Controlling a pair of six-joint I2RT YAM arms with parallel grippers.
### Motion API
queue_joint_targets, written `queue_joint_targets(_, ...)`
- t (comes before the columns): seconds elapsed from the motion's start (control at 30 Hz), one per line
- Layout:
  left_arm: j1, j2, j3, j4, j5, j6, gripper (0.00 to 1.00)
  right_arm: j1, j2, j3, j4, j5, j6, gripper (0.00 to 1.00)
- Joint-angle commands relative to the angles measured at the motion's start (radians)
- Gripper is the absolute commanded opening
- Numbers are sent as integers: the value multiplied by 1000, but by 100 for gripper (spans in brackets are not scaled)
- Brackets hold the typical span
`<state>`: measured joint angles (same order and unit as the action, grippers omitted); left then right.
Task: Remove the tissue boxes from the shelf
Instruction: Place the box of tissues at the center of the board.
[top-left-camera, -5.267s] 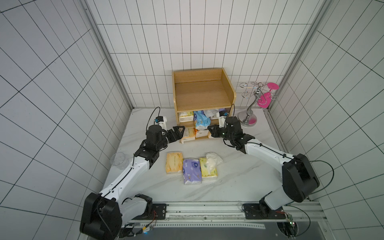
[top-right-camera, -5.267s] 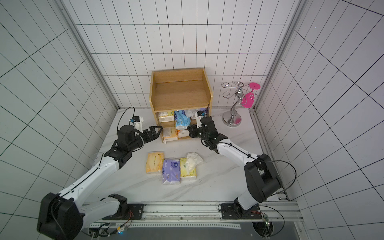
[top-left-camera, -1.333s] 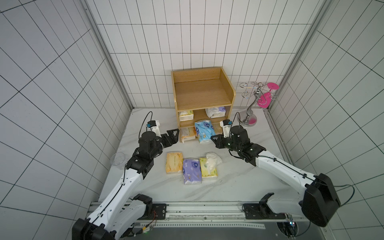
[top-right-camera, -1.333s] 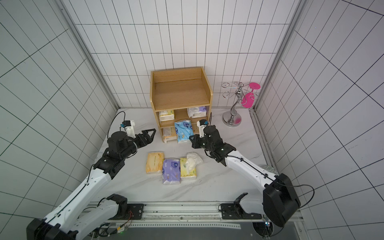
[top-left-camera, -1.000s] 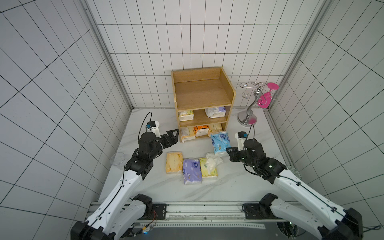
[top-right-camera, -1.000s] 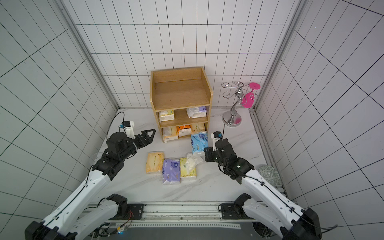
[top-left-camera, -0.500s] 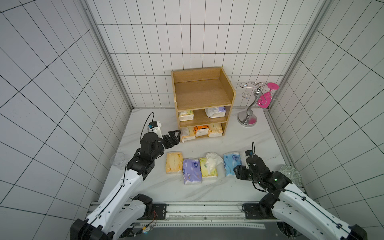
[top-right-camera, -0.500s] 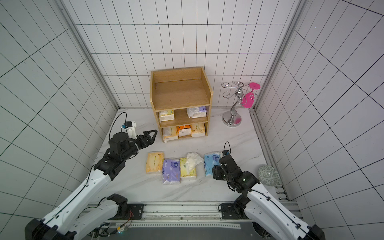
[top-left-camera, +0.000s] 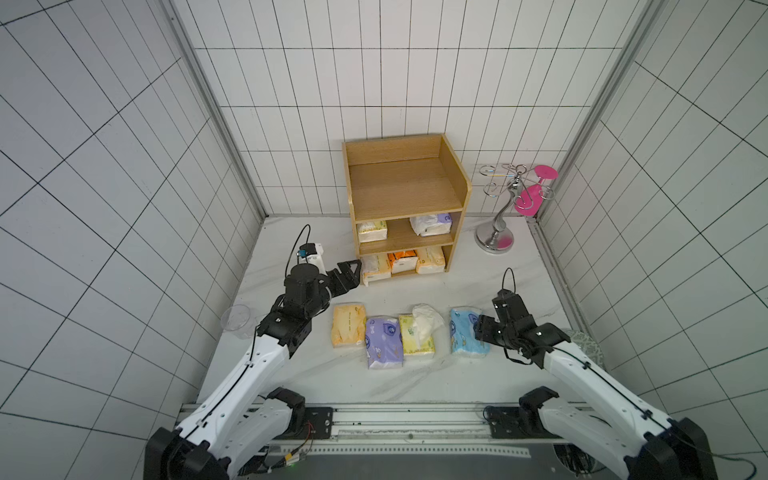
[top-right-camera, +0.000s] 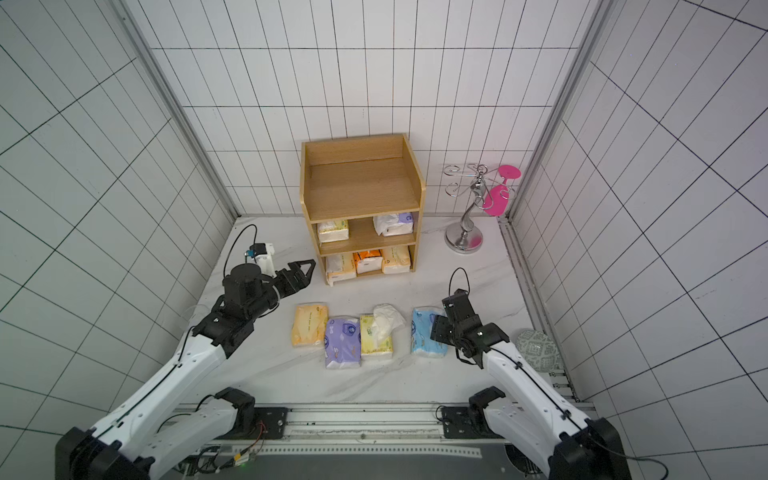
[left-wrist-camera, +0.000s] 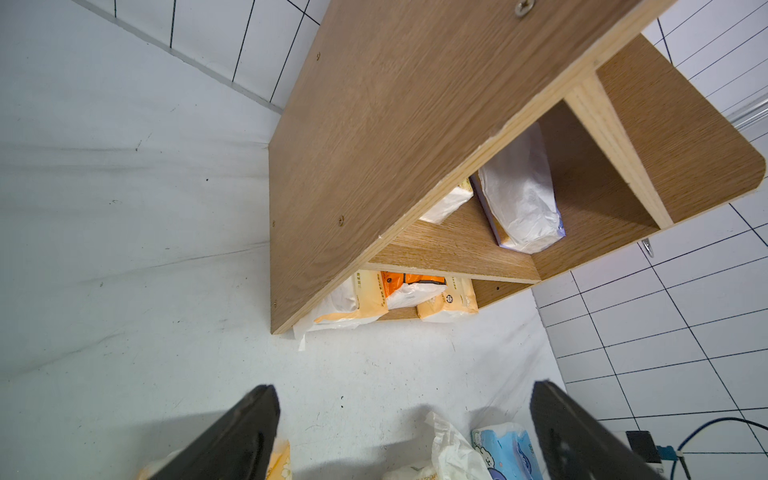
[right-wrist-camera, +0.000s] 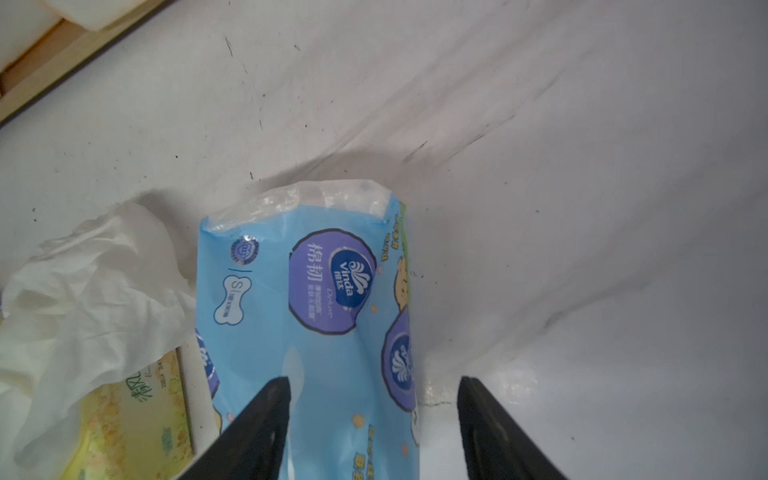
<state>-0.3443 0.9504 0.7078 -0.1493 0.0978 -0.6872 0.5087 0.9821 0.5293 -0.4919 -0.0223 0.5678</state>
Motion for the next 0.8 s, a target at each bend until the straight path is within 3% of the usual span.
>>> queue_joint_targets(0.0,1,17,-7,50,-22,18,98,-7,65,-9,180,-166,-7,57)
queue_joint_targets(0.17,2,52,4,55,-21,23,98,47,141,-54,371,-215,81,55)
queue_joint_targets(0.33,8,57,10,59,-23,32,98,82,167,-28,374,-179,103,55)
queue_joint_targets(0.6,52,78,64,49,17,56,98,94,-19,86,92,37,76,62)
queue_joint_targets(0.77,70,101,106,55,34,63,98,95,-73,151,248,-101,102,55)
